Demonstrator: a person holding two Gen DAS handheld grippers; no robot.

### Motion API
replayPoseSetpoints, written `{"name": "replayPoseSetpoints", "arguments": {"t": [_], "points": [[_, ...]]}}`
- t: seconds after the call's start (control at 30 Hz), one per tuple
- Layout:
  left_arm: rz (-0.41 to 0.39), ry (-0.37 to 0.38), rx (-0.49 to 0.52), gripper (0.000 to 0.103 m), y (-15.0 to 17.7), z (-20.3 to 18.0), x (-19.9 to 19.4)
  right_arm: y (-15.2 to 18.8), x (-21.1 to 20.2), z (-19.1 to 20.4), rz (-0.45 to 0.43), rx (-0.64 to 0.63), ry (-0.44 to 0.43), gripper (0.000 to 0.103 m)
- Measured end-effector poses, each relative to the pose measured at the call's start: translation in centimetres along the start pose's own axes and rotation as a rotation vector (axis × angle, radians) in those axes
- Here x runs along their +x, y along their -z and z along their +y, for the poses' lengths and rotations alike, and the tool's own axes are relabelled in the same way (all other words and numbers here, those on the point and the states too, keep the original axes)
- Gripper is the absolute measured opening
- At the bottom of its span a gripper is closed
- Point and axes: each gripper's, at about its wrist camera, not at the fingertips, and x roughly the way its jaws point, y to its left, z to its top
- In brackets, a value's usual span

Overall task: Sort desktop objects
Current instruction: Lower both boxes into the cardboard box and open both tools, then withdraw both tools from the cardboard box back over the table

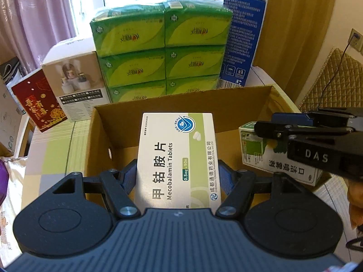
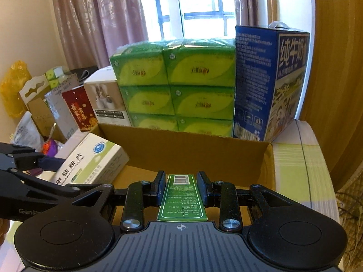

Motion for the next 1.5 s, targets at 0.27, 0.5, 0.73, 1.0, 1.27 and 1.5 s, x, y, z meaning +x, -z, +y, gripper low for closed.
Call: {"name": "replayPoseSetpoints", "arguments": {"t": [0.27,0.5,0.73,1.0,1.27,1.5], "points": [[-0.006,0.000,-0.020,0.072,0.5,0.7,1.2,0.6,0.7,-0.5,-0.045,0.026,-0.034,0.064],[-0.025,-0.004,-0.030,0.072,1.4,2.0,-1.8,1.2,-2.3,-0.2,-0.072,0.012,-0.017,0.064],[-0.044,0.003,-0.046,0.075,4.2,2.4,-7.8,3.4,-8.6,1.5,-0.071,-0.008,-0.016,0.071],[-0.007,0.008,-0.087,0.077,11.2,2.0,-13.9,9.6,-15.9,4.5,-0.028,-0.040,-0.047,0.082],[0.034,-0.015,-0.087,0.079,18.6,2.2,-18.2,16.2,-20.3,6.0,0.044,-0.066,-0.042,0.087],[0.087,0.022,-0.038,0.087,23.0,2.2,-19.3,20.4,-22.0,6.7,0.112,-0.119,-0.069,0.088]]}}
